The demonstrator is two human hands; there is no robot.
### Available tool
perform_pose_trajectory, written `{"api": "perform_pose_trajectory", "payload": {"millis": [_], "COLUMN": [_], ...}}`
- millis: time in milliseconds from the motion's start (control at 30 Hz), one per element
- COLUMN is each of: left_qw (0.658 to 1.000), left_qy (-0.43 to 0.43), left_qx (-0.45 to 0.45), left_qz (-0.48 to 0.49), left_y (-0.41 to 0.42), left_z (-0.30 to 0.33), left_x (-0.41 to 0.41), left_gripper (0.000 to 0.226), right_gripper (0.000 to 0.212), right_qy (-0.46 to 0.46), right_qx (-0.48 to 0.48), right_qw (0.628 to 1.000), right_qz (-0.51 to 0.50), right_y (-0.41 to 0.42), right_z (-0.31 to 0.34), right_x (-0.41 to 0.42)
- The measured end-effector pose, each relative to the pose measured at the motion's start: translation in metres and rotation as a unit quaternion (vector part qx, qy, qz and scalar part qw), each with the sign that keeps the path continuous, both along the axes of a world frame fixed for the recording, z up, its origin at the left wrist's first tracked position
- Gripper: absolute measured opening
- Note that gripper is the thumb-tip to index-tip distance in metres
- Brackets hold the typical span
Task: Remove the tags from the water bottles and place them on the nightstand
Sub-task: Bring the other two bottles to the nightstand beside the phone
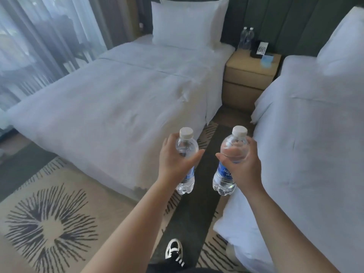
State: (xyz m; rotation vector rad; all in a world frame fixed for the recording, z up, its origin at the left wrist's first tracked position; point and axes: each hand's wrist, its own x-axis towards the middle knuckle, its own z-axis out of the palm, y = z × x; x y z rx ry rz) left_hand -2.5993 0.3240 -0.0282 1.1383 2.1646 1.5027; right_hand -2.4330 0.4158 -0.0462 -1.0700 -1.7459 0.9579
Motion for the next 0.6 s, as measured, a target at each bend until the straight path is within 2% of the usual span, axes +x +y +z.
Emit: {"api": "perform_pose_trajectory", "payload": {"millis": [267,600], "left_qw": [0.998,0.990], "left_qy": [0.016,-0.037], "left_qx": [0.017,0.006], "left_qz": [-0.065,-0.134], "left_y": [0.158,0.365], "left_z": [0.013,-0.010], "left_x": [-0.071,-0.080], "left_gripper": [0.052,0.056], "right_gripper": [0.082,0.078], "right_qy": [-0.025,-0.021], "right_qx": [0.036,0.015], "right_qw": [0.993,0.987], "right_qz": [-0.110,-0.161], "right_y": [0.115,0.303], "right_z": [0.015,-0.004], "right_x": [-0.056,-0.061]}}
